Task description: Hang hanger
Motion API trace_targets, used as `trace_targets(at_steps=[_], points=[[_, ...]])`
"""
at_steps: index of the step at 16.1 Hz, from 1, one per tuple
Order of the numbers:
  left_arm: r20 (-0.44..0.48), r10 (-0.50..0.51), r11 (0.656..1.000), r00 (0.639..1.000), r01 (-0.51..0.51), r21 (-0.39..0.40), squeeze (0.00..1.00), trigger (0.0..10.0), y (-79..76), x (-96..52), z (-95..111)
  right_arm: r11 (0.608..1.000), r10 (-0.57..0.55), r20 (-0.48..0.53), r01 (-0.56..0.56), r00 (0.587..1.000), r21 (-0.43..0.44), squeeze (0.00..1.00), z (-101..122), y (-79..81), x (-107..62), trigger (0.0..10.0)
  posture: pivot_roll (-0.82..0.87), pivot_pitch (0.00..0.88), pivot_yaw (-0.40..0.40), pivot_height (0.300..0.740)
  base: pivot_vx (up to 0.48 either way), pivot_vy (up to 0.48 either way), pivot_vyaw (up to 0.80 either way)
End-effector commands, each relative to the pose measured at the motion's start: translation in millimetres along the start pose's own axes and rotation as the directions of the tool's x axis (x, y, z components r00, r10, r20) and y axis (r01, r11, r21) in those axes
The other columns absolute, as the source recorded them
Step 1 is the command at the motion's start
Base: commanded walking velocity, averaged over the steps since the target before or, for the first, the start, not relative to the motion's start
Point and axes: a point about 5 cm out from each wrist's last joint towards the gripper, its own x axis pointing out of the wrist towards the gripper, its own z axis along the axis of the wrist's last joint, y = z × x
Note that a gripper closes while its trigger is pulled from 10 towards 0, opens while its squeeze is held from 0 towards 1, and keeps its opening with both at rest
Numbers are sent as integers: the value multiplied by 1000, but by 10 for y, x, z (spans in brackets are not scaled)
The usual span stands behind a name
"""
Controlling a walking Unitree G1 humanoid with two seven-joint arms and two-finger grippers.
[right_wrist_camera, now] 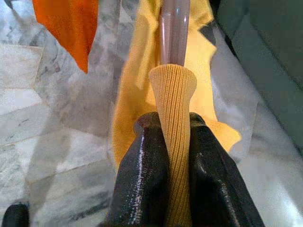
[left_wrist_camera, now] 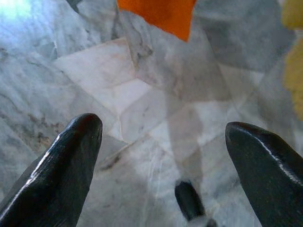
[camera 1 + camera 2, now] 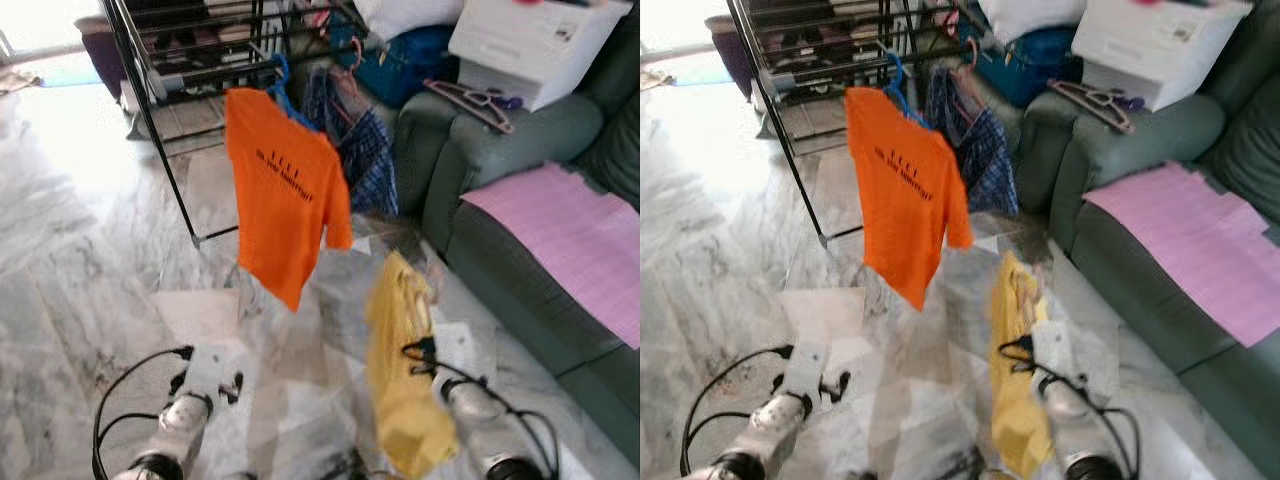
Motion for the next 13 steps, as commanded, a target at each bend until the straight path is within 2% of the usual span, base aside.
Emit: trace_targets(at_steps=[1, 3, 6, 13], points=[[-50, -21, 999, 999, 23, 24, 0, 10000, -10, -26, -112, 1000, -25, 26, 24, 999, 20, 0, 29, -1, 6, 10000, -150, 2, -31, 740, 0, 0, 0], [-74, -29, 998, 997, 33, 53, 0, 10000, 11, -40, -162, 1000, -18, 34, 17, 999, 22, 0, 11, 84, 5, 10000, -152, 9, -19, 740, 0, 0, 291], [-89, -19, 999, 996, 22, 24, 0, 10000, 40, -51, -197, 1000, 13, 35, -14, 999, 27, 0, -5, 200, 7, 10000, -158, 21, -4, 740, 0, -180, 800], [-118, -41, 998, 992, 46, 40, 0, 10000, -4, -54, -231, 999, 32, 38, -33, 999, 27, 0, -22, 226, 3, 10000, -175, 31, 4, 740, 0, -303, 800]])
